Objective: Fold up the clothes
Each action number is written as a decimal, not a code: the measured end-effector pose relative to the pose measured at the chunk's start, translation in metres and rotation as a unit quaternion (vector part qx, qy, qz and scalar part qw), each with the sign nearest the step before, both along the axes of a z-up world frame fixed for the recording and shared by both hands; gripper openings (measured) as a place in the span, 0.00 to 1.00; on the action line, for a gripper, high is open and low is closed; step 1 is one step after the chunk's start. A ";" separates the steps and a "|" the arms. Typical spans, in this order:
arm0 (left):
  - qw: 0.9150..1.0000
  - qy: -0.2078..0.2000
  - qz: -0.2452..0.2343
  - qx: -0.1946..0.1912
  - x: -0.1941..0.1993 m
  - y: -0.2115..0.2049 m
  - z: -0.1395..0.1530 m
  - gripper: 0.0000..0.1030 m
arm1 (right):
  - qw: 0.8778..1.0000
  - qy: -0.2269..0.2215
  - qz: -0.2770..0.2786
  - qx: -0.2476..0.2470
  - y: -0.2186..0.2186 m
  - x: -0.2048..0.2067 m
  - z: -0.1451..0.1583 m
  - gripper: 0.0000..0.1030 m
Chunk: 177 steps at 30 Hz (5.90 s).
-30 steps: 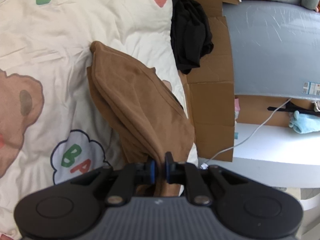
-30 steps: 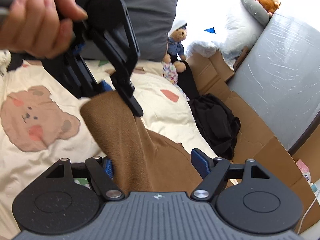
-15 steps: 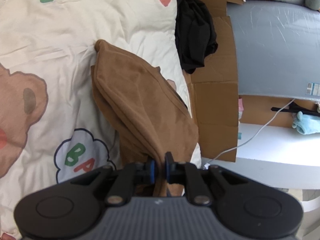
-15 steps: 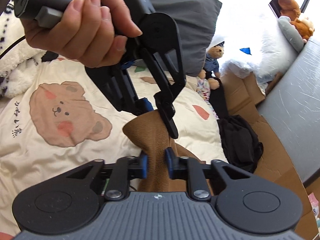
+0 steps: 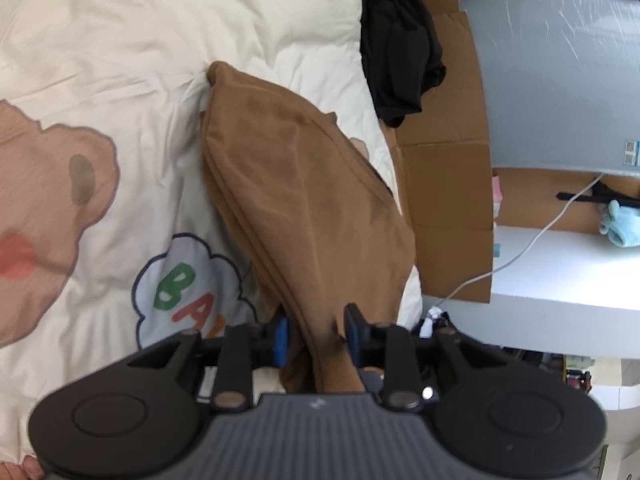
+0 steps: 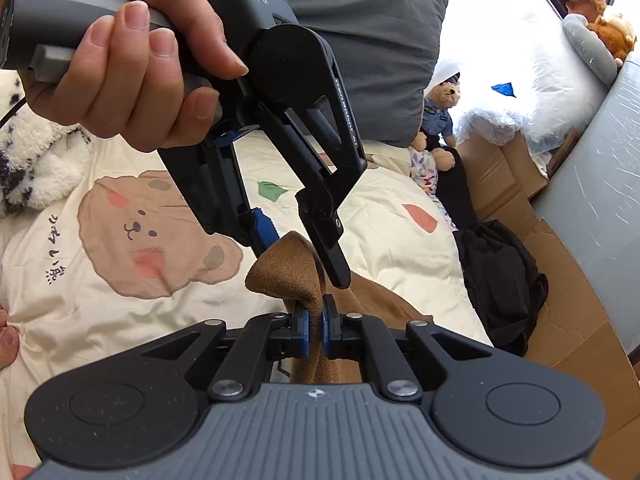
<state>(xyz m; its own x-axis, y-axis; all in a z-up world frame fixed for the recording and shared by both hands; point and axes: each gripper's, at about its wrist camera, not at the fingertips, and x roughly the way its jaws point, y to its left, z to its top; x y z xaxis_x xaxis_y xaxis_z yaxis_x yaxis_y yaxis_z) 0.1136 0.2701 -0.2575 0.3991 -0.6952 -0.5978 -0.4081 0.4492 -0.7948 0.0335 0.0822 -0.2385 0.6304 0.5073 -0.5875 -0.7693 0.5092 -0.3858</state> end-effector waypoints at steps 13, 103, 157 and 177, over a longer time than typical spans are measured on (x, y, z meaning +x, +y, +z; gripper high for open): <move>1.000 -0.020 -0.006 0.008 -0.005 0.000 0.003 0.09 | 1.000 0.003 -0.007 0.002 0.002 -0.002 -0.001 0.08; 0.997 0.013 0.072 -0.010 0.017 0.023 -0.051 0.58 | 0.999 -0.013 -0.007 -0.046 0.003 0.002 -0.009 0.08; 0.985 -0.084 -0.033 0.144 0.138 -0.057 0.045 0.07 | 0.977 0.134 -0.086 0.140 -0.114 0.048 0.032 0.06; 0.968 -0.110 -0.117 0.195 0.192 -0.173 0.065 0.07 | 0.947 0.167 -0.160 0.221 -0.205 0.065 0.015 0.06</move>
